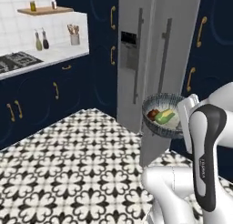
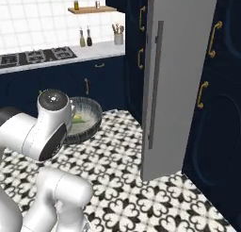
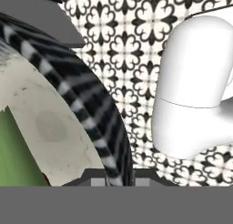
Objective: Pick the chicken drumstick and corn from their plates and place them in the bowl. Then put the bowl in the fridge.
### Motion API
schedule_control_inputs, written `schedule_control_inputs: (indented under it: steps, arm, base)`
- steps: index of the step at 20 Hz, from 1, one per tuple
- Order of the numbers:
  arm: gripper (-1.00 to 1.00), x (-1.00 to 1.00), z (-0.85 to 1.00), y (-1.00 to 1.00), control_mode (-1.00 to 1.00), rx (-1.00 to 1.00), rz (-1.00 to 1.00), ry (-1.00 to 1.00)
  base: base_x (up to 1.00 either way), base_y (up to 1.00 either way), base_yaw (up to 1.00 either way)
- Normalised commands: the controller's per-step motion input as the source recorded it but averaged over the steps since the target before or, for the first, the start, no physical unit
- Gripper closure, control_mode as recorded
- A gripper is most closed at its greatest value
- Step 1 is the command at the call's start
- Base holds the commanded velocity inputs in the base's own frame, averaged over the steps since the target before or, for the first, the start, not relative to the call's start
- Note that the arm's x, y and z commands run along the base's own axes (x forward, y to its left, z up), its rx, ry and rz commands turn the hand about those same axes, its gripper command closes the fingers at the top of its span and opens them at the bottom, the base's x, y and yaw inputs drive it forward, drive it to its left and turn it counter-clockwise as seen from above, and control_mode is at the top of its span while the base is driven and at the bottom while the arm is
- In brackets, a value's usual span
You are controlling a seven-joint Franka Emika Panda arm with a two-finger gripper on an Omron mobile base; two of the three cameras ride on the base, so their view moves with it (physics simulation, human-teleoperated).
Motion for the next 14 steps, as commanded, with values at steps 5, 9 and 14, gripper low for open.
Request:
schedule_control_inputs:
  steps: [5,9,14]
  arm:
    - [1.0,0.0,0.0,0.0,1.0,0.0,0.0,0.0]
    - [1.0,0.0,0.0,0.0,1.0,0.0,0.0,0.0]
    - [1.0,0.0,0.0,0.0,1.0,0.0,0.0,0.0]
  base:
    - [0.7,0.8,-0.63]
    - [0.57,0.93,-0.57]
    - [0.32,1.0,-0.5]
